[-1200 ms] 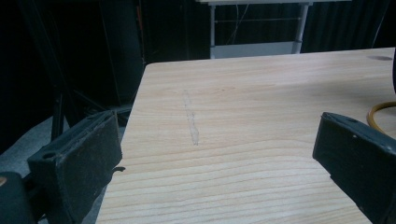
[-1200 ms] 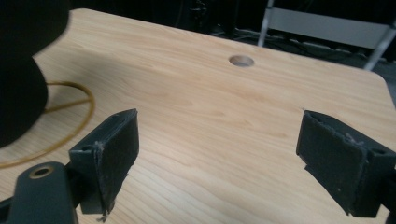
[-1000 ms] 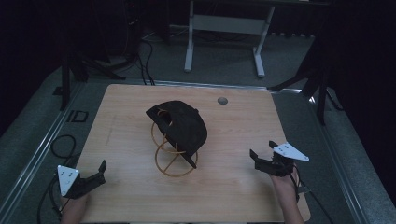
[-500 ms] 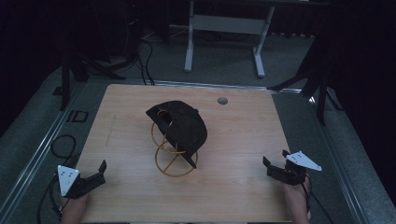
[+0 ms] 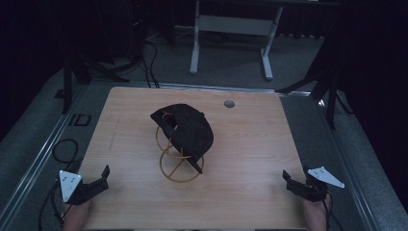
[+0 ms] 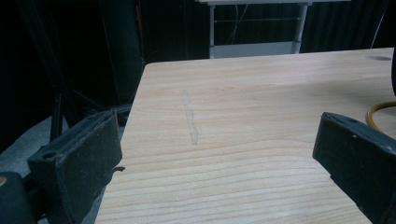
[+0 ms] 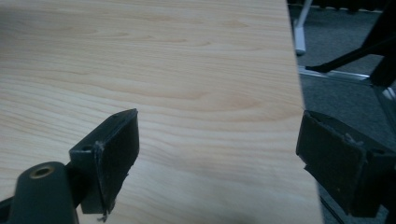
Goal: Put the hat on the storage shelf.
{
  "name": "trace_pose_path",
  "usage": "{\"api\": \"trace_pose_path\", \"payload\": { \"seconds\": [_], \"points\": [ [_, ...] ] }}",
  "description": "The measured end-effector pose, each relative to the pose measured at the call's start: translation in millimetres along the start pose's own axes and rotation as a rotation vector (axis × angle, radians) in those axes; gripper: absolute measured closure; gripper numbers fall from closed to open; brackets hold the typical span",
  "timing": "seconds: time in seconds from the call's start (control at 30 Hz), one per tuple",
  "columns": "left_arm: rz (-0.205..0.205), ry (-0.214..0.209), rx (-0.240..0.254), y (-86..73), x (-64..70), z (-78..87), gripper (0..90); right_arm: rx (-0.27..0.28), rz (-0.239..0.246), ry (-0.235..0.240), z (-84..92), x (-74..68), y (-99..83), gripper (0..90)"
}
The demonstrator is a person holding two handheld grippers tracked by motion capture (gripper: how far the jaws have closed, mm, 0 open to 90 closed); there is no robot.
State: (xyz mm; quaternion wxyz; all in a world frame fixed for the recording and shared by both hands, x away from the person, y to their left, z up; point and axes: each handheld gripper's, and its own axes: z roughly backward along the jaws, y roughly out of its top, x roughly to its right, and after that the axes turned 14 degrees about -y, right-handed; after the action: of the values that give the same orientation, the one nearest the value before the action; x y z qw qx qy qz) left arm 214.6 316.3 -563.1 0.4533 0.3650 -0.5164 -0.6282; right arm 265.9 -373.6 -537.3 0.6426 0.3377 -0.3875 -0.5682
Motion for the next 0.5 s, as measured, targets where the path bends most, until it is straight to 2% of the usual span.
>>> {"api": "trace_pose_path", "payload": {
  "seconds": [0.27,0.5],
  "points": [
    [0.003,0.001,-0.002,0.1,-0.2,-0.1,1.6,0.008,-0.021,-0.030,5.5,8.9,-8.0,13.3],
    [0.005,0.002,-0.002,0.1,-0.3,-0.3,1.7,0.021,0.017,-0.059,4.5,4.0,-7.4,13.5]
  ]
}}
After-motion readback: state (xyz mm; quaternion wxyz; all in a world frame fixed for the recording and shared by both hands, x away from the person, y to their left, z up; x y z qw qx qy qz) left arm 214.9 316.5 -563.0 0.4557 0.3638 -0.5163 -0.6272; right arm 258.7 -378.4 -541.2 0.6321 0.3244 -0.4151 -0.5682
